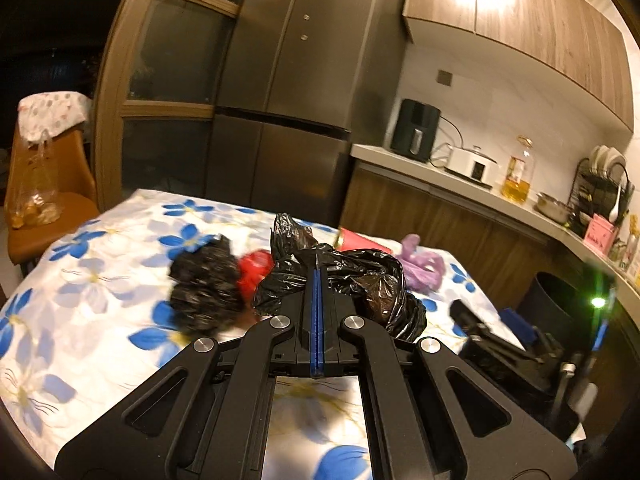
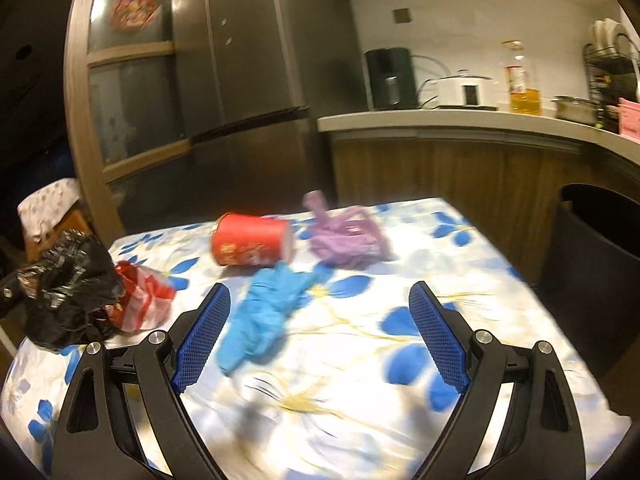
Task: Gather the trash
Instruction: 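Grasp the blue glove with the right tool while the left tool holds the black bag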
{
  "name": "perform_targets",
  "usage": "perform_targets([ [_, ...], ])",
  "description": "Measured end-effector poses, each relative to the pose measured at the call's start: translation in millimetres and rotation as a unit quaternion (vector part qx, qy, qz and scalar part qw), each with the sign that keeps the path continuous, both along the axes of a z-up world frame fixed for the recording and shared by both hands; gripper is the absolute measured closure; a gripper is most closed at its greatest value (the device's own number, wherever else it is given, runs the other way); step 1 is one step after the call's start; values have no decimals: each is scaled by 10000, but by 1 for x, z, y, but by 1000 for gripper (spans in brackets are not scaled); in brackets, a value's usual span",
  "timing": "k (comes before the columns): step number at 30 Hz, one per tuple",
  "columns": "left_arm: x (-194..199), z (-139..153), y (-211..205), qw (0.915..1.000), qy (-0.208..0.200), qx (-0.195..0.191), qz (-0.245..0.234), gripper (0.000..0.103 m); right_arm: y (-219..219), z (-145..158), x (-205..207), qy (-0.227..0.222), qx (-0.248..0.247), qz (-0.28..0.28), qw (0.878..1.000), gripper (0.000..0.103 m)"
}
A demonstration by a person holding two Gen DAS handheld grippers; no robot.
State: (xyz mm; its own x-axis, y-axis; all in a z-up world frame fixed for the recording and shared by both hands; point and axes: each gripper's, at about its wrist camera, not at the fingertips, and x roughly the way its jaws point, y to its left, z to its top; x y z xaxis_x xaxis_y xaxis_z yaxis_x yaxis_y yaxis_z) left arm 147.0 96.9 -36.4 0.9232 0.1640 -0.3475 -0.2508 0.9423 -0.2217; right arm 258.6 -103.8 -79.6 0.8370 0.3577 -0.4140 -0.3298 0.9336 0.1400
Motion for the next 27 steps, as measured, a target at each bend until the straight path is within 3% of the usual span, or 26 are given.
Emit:
perform_targets([
  [12, -13, 5, 37, 9995, -45, -66, 307, 103, 45, -23, 30, 657, -204, 281, 9972, 44],
  [22, -20, 9, 44, 9991, -24, -120, 399, 103, 55, -34, 34, 1074, -377, 485, 9923, 92],
  [27, -25, 12, 37, 9992, -44, -77, 391, 103, 48, -26, 17, 955, -329, 591, 9931, 98],
])
